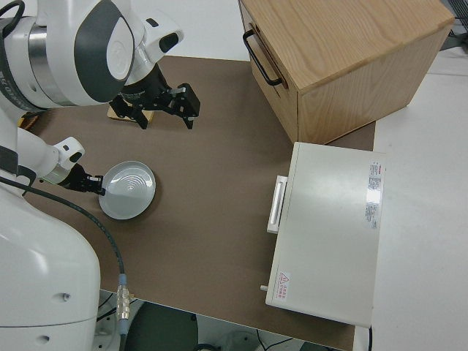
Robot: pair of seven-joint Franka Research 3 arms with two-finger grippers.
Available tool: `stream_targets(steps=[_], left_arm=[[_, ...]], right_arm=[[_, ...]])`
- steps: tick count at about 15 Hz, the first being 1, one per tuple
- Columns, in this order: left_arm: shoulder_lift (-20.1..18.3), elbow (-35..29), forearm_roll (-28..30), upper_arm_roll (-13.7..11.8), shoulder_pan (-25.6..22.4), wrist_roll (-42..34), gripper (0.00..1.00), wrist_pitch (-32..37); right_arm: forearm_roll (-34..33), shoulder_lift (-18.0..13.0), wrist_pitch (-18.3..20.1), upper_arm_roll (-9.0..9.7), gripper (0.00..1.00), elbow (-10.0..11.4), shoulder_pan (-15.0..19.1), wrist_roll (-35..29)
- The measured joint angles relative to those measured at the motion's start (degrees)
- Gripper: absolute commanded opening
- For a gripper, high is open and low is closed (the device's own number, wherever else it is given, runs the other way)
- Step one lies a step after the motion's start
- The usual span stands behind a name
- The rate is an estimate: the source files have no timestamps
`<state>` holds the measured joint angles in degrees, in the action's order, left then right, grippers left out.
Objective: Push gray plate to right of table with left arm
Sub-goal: 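Push the gray plate with the left gripper toward the toaster oven, then release the gray plate and lift the left gripper off it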
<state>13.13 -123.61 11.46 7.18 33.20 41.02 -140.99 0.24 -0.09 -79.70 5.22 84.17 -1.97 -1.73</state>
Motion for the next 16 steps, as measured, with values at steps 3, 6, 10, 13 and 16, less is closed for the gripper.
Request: stream_targets(steps=[3, 6, 10, 13, 16], left_arm=[[1.31, 1.80, -0.03, -0.03, 1.49, 1.92, 0.00, 0.00], [2.32, 3.18, -0.20, -0.06, 2.72, 3.51, 0.00, 0.00], [2.75, 3.77, -0.84, -0.08, 3.23, 4.29, 0.00, 0.03], [2.76, 3.80, -1.04, -0.08, 3.27, 4.34, 0.00, 0.03], [2.77, 3.83, -1.45, -0.05, 3.32, 4.34, 0.00, 0.04]], right_arm=[[0.00, 0.00, 0.00, 0.00, 0.983, 0.00, 0.00, 0.00], [0.00, 0.00, 0.00, 0.00, 0.983, 0.00, 0.00, 0.00], [0.00, 0.00, 0.00, 0.00, 0.983, 0.00, 0.00, 0.00], [0.00, 0.00, 0.00, 0.00, 0.983, 0.00, 0.00, 0.00], [0.00, 0.00, 0.00, 0.00, 0.983, 0.00, 0.00, 0.00]])
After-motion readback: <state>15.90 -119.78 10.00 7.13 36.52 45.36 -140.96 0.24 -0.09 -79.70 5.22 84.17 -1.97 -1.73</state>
